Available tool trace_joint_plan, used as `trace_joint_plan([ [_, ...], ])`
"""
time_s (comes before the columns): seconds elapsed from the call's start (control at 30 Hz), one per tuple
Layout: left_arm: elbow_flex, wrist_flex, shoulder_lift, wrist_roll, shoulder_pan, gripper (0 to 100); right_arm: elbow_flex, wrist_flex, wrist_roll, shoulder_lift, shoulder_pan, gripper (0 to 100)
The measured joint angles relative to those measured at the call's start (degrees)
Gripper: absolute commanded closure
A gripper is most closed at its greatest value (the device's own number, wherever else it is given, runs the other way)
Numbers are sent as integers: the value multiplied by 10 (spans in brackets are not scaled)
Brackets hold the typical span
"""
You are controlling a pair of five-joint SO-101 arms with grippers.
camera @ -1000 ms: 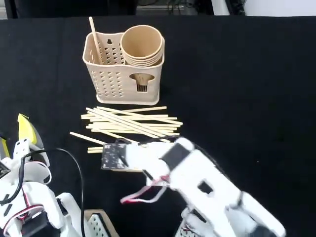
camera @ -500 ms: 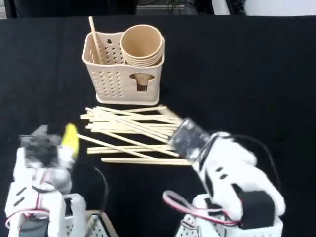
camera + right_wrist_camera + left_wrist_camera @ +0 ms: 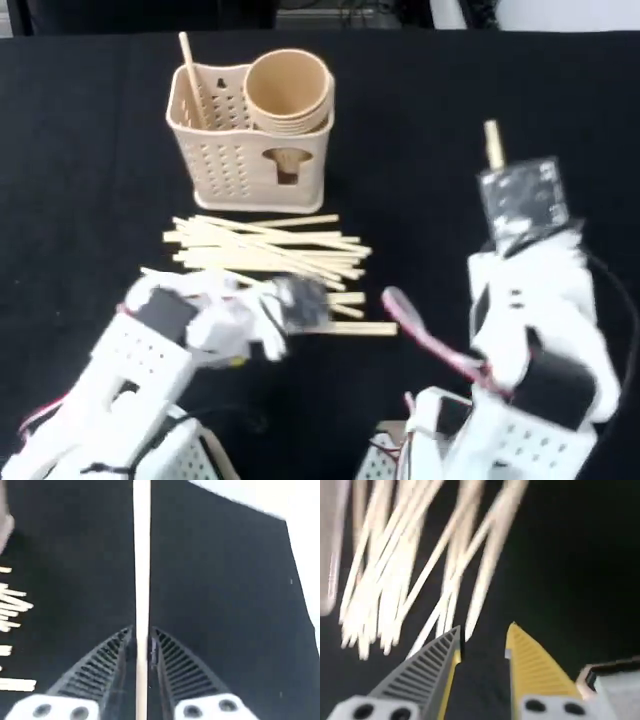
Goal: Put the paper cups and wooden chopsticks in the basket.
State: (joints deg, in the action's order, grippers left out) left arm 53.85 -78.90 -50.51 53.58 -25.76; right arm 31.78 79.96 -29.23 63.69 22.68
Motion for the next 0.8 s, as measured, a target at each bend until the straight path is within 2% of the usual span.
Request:
trace_joint_plan([
  [0.13, 0, 51, 18, 10, -58, 837, -33, -3, 2, -71, 34, 987],
  [0.53, 116, 258, 33, 88, -66, 836, -41, -23, 45, -67, 42, 986],
  [0.67, 120, 318, 86, 99, -71, 836, 5, -58, 53, -60, 42, 986],
  [0.8, 94, 331, 185, 102, -83, 836, 33, -79, 53, -60, 43, 986],
])
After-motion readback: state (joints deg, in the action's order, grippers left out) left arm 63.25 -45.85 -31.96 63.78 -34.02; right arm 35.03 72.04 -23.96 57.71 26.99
